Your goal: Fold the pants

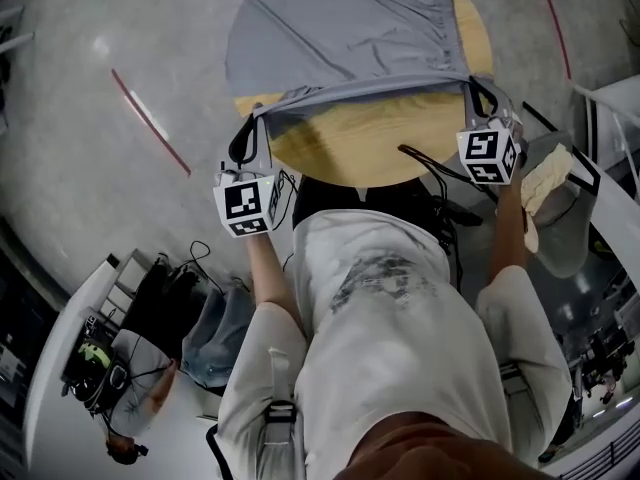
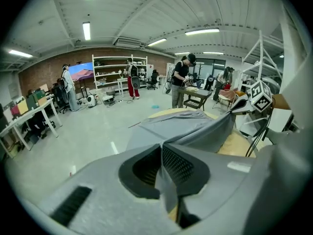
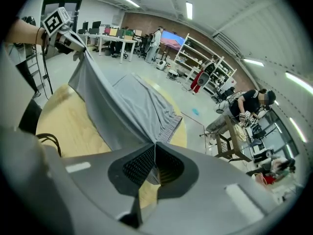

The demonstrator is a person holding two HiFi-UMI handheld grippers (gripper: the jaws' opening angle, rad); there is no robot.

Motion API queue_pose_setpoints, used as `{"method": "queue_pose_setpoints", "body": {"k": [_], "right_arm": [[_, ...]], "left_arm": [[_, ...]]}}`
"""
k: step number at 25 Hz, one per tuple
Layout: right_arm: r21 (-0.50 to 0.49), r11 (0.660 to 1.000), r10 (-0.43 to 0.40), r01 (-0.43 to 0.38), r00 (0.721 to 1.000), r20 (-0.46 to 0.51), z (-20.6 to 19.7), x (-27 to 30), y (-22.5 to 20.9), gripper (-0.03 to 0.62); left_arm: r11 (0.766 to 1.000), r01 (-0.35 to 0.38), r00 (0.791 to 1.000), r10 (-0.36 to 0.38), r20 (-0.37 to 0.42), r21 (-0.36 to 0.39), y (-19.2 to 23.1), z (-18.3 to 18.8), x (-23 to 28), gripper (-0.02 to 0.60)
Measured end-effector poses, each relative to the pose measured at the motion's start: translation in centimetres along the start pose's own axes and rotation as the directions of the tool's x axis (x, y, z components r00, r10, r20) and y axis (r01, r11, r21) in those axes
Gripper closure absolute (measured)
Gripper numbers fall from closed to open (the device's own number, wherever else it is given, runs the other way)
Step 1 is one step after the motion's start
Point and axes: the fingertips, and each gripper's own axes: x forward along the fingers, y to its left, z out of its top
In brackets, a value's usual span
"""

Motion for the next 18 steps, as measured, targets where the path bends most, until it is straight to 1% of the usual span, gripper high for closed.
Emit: {"method": "queue_pose_setpoints", "body": {"k": [8, 18], "right_arm": [[0.057, 0.995, -0.083, 0.086, 0.996, -0.043, 1.6, -0.1, -0.3, 0.577], [0.061, 0.989, -0.13, 0.134, 0.99, -0.058, 3.6, 1.0, -2.2, 0.577]], "left_arm": [[0.995, 0.09, 0.996, -0.09, 0.005, 0.045, 2.7, 2.3, 2.3, 0.558], [0.988, 0.137, 0.99, -0.138, 0.002, 0.073, 4.5, 5.1, 5.1, 0.558]]}}
